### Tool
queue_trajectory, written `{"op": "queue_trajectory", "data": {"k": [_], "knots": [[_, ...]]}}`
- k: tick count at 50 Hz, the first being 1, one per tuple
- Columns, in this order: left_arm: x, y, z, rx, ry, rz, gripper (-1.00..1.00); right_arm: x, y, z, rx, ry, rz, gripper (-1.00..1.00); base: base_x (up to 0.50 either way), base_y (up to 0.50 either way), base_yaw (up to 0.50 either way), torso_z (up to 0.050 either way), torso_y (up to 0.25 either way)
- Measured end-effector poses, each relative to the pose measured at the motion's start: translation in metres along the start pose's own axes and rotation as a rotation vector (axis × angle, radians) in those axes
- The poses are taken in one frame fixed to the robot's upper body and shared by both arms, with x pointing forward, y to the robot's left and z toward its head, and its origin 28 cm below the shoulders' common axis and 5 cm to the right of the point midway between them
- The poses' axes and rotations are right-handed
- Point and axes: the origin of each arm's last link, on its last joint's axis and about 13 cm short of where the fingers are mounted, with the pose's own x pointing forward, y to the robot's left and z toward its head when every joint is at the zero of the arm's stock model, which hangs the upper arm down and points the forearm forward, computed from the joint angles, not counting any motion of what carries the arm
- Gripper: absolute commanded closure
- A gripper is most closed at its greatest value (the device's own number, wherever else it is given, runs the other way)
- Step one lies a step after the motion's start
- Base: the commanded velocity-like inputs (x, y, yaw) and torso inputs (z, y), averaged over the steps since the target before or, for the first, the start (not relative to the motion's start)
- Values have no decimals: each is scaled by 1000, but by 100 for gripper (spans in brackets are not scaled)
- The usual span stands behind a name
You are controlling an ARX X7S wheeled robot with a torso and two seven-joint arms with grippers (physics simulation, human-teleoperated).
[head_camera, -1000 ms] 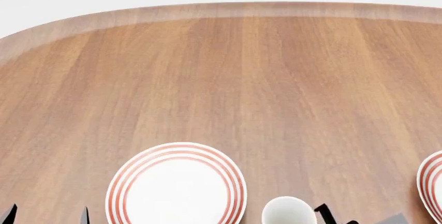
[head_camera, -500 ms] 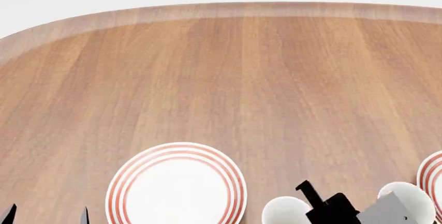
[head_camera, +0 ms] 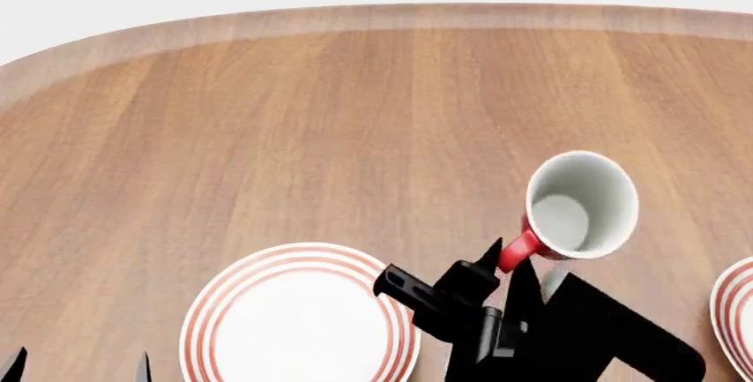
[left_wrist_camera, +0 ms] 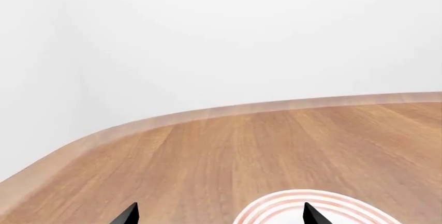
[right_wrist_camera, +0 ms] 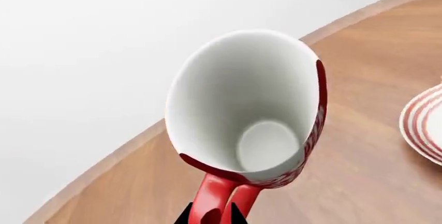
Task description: Put the red mug on the left plate.
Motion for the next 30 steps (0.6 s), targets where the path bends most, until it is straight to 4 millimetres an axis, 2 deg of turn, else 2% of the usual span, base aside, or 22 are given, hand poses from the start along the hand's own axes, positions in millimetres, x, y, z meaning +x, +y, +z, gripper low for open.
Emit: {"op": "queue_trajectory", "data": {"k": [12, 30], "knots": [[0, 1, 0, -2, -1, 1, -100, -15, 13, -11, -114, 29, 242, 100, 0, 0, 0, 0, 0], [0, 2, 2, -2, -6, 8, -100, -17, 22, -57, -183, 227, 447, 100, 0, 0, 0, 0, 1]]}}
